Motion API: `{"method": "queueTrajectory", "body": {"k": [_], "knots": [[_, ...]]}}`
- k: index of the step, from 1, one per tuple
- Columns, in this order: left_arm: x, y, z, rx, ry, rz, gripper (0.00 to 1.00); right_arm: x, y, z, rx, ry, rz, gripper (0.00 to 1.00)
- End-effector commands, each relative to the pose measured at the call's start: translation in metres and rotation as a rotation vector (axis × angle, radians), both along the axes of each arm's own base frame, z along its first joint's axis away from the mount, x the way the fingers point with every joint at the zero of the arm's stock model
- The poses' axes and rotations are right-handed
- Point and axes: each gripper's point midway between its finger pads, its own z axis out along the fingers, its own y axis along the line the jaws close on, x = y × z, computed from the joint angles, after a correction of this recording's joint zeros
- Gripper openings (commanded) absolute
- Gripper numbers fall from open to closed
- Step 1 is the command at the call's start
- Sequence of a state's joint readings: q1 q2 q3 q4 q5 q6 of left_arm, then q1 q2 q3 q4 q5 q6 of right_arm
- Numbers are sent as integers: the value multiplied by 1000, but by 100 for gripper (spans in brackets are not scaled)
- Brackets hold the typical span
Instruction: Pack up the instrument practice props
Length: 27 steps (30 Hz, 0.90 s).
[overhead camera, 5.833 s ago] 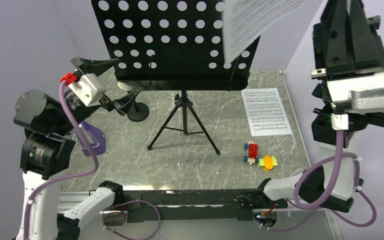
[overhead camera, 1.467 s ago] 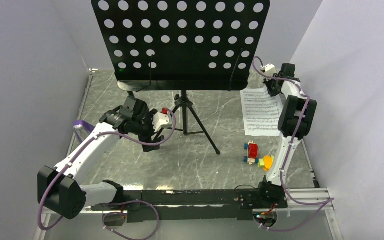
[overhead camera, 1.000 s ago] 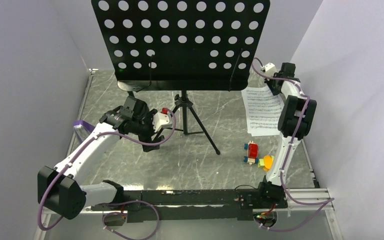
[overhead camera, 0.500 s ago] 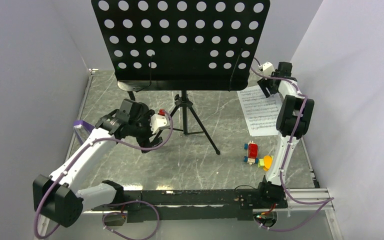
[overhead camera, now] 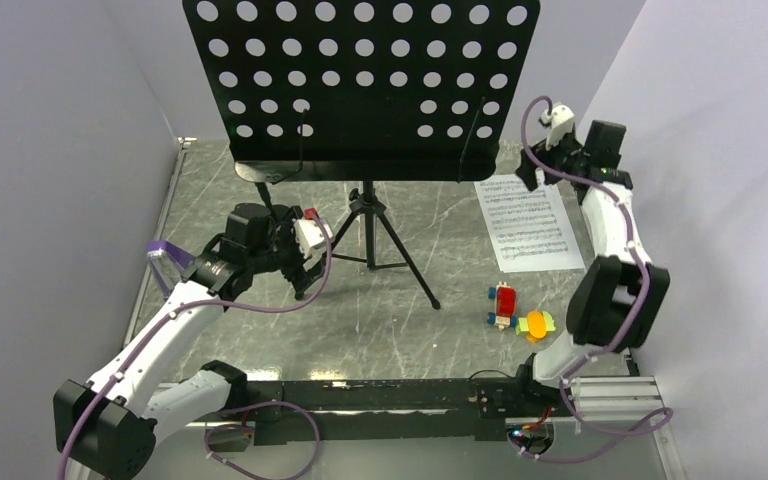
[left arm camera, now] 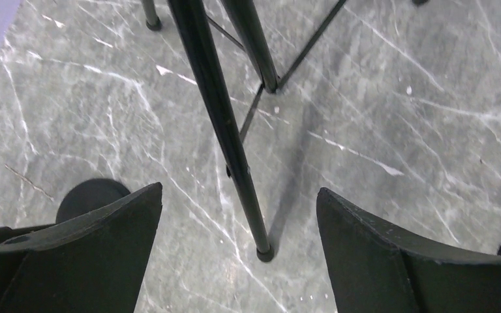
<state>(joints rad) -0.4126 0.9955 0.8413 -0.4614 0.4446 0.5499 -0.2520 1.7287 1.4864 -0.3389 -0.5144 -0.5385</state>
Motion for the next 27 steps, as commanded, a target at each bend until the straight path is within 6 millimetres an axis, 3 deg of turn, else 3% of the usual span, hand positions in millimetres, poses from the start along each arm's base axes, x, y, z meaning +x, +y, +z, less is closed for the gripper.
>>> {"method": "queueTrajectory", "body": {"k": [1, 5, 10, 16, 24, 27], "knots": [[16, -17, 27, -134, -87, 5, 90, -81, 119, -7, 286, 74, 433, 84], [20, -21, 33, -175, -96, 12, 87, -143, 185, -23, 429, 196, 574, 78], [18, -30, 34, -221, -83, -17, 77, -186, 240, -31, 434, 174, 708, 78], [12, -42, 29, -268, -37, -70, 65, -209, 282, -25, 407, 144, 857, 79], [18, -52, 19, -302, -22, -85, 59, -213, 319, -20, 414, 161, 950, 79], [18, -56, 14, -308, -12, -96, 51, -213, 330, -21, 406, 165, 963, 77]]}}
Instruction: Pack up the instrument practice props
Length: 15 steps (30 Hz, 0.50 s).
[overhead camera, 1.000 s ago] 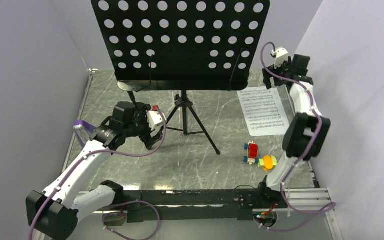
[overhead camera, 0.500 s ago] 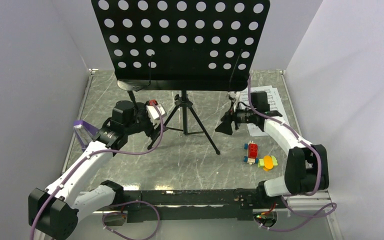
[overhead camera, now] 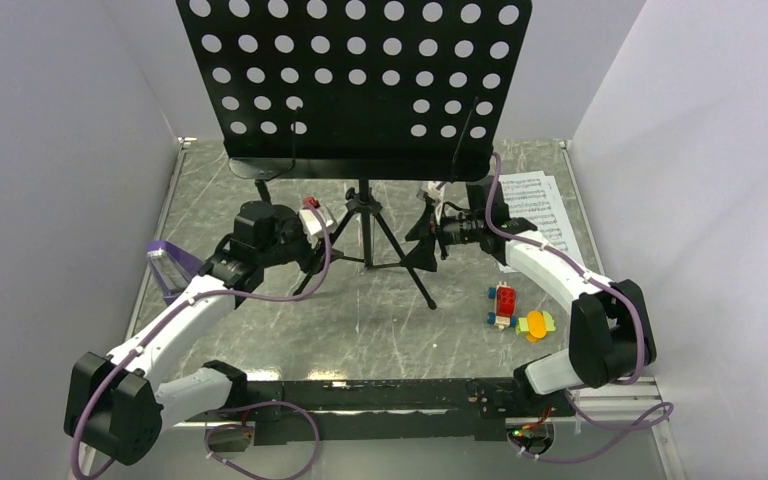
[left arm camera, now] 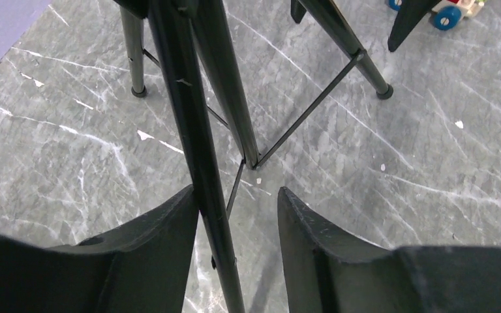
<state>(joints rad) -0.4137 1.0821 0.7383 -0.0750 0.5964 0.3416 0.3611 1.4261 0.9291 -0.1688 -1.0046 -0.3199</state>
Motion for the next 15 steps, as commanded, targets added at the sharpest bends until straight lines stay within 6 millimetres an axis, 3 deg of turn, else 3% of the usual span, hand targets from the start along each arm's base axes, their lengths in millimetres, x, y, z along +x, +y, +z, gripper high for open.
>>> {"method": "queueTrajectory", "body": {"k": [1, 5, 11, 15], "knots": [[1, -14, 9, -61, -22, -54, 48, 9, 23, 22, 37, -100, 48, 76], [0, -20, 4, -69, -12, -72, 43, 14, 20, 14, -5, -84, 7, 69], [-9, -30, 0, -85, 16, -118, 24, 48, 2, 3, -62, -65, -174, 52], [-16, -40, -2, -94, 31, -151, 10, 66, -1, 5, -72, -72, -221, 47]]}}
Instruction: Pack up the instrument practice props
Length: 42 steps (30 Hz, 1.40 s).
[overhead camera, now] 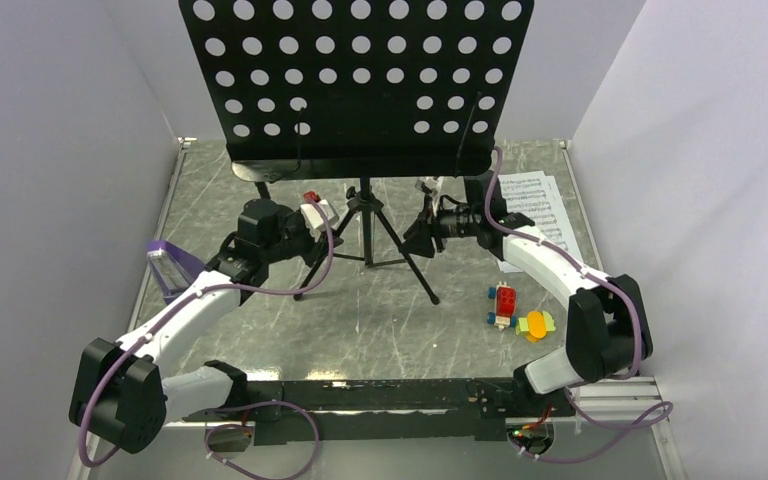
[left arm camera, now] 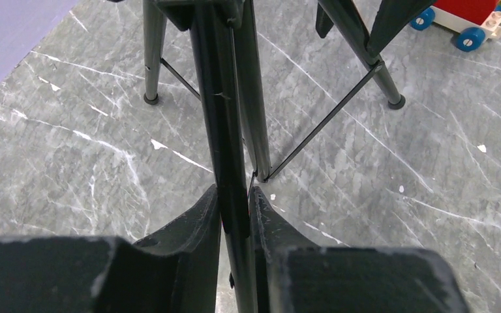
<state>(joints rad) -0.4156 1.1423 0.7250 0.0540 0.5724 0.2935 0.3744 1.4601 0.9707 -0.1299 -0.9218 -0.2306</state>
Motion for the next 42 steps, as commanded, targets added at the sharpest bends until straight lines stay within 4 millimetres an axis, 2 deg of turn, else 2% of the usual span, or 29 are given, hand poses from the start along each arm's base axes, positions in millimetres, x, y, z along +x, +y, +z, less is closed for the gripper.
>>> {"method": "queueTrajectory", "body": {"k": [1, 5, 9, 12, 15, 16, 17, 19, 20, 22, 24, 28, 32, 35, 39, 42], "knots": [[-35, -36, -1, -56, 43, -194, 9, 51, -7, 3, -60, -93, -148, 46], [-32, -41, -4, -55, 52, -203, 6, 74, -12, 7, -64, -110, -225, 46], [-29, -49, -3, -64, 49, -212, 6, 96, -19, 4, -82, -127, -288, 51], [-28, -58, 0, -82, 47, -220, 5, 104, -27, -4, -97, -131, -299, 55], [-35, -71, 3, -81, 43, -252, 5, 105, -30, -5, -90, -150, -265, 60], [-37, -72, 4, -79, 48, -258, 6, 103, -28, -2, -82, -169, -237, 62], [-38, -72, 4, -76, 57, -254, 14, 99, -27, 1, -75, -187, -205, 65], [-38, -67, 5, -60, 64, -228, 42, 86, -26, 7, -66, -221, -154, 70], [-40, -64, 5, -48, 65, -219, 51, 79, -27, 6, -63, -225, -143, 74], [-39, -57, 6, -24, 54, -189, 62, 66, -31, 8, -63, -244, -134, 82], [-38, -50, 5, -5, 52, -155, 70, 55, -36, 6, -83, -262, -130, 98], [-43, -39, -5, 28, 94, -126, 73, 38, -50, -3, -145, -302, -142, 100], [-46, -29, -17, 37, 117, -101, 73, 23, -65, -24, -210, -354, -134, 100], [-43, -26, -18, 16, 125, -76, 72, 21, -73, -32, -240, -362, -149, 100], [-41, -27, -11, -36, 119, -74, 69, 14, -78, -21, -111, -144, -180, 100], [-43, -26, -13, -38, 123, -76, 68, 9, -84, -18, -20, 34, -215, 100]]}}
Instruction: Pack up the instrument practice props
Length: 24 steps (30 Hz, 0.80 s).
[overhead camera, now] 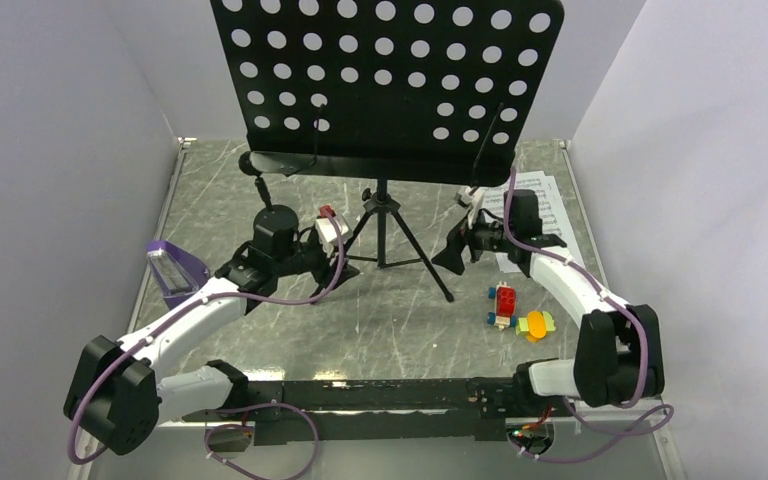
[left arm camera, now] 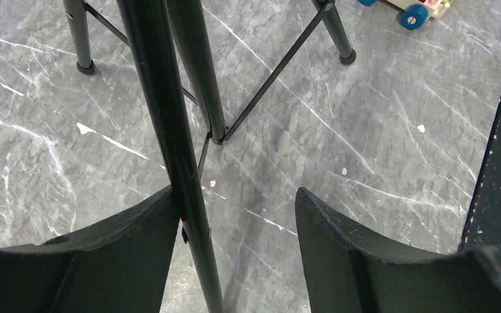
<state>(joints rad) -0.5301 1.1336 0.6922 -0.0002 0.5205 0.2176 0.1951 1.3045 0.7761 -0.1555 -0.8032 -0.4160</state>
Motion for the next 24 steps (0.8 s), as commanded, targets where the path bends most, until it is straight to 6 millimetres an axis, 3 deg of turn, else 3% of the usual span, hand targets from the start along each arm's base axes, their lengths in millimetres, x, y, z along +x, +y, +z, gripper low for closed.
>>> {"method": "queueTrajectory", "body": {"k": [1, 9, 16, 18, 22, 24], "knots": [[-10, -3, 10, -53, 3, -33, 68, -4, -5, 17, 152, 167, -24, 100], [-14, 22, 1, 23, 3, 10, 70, -37, -17, 0, 84, 102, -28, 100], [-21, 37, -8, 49, 12, 30, 72, -28, -50, 2, 194, 247, -211, 100], [-24, 37, -12, 50, 17, 21, 72, -37, -47, 6, 158, 166, -144, 100], [-24, 40, -25, 93, 1, -6, 72, -65, -22, -2, -60, -130, 122, 100], [-24, 42, -33, 130, -29, -33, 72, -62, -16, -2, -136, -283, 186, 100]]}}
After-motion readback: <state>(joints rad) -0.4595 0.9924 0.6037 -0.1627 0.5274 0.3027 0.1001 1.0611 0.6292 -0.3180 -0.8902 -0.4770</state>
